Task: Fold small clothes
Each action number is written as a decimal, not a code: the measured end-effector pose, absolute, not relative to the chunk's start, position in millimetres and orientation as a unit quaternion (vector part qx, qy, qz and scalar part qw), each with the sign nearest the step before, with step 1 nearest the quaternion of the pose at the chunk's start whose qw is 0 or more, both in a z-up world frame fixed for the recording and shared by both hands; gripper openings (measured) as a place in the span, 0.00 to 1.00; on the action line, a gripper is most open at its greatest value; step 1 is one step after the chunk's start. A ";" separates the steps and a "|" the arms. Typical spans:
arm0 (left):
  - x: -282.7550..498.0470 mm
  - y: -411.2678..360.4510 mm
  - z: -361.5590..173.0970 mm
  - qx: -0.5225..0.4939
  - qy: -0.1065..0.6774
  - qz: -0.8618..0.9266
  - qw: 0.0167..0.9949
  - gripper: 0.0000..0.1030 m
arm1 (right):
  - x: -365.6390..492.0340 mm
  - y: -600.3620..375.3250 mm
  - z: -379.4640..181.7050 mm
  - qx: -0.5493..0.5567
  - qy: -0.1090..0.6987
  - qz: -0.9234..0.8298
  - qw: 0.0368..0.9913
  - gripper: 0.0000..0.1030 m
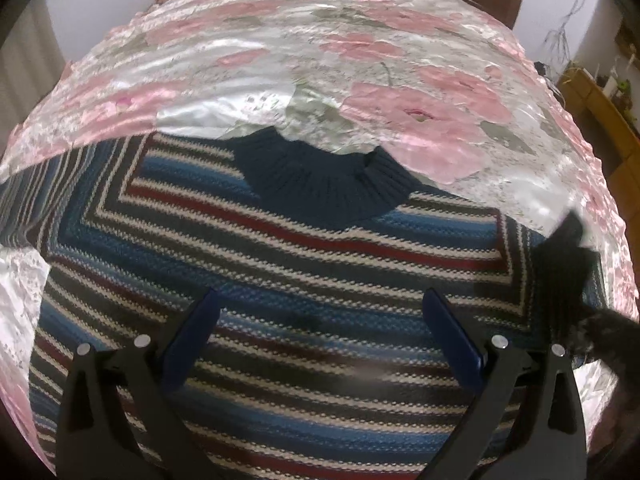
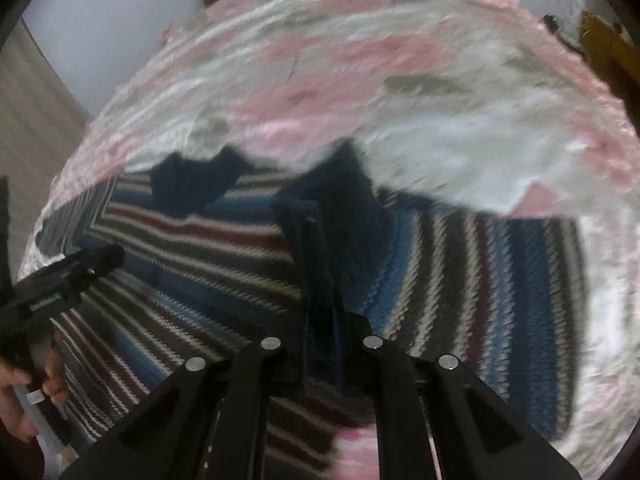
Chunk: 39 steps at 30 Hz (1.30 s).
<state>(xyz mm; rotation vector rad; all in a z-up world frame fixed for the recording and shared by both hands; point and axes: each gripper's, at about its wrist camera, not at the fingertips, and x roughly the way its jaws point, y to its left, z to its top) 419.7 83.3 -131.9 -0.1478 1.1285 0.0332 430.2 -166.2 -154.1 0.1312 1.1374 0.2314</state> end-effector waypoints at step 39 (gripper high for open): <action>448.0 -41.3 -157.8 -0.181 0.550 -0.154 0.801 0.20 | 323.0 -254.9 -127.0 0.145 0.477 -0.098 0.861 0.56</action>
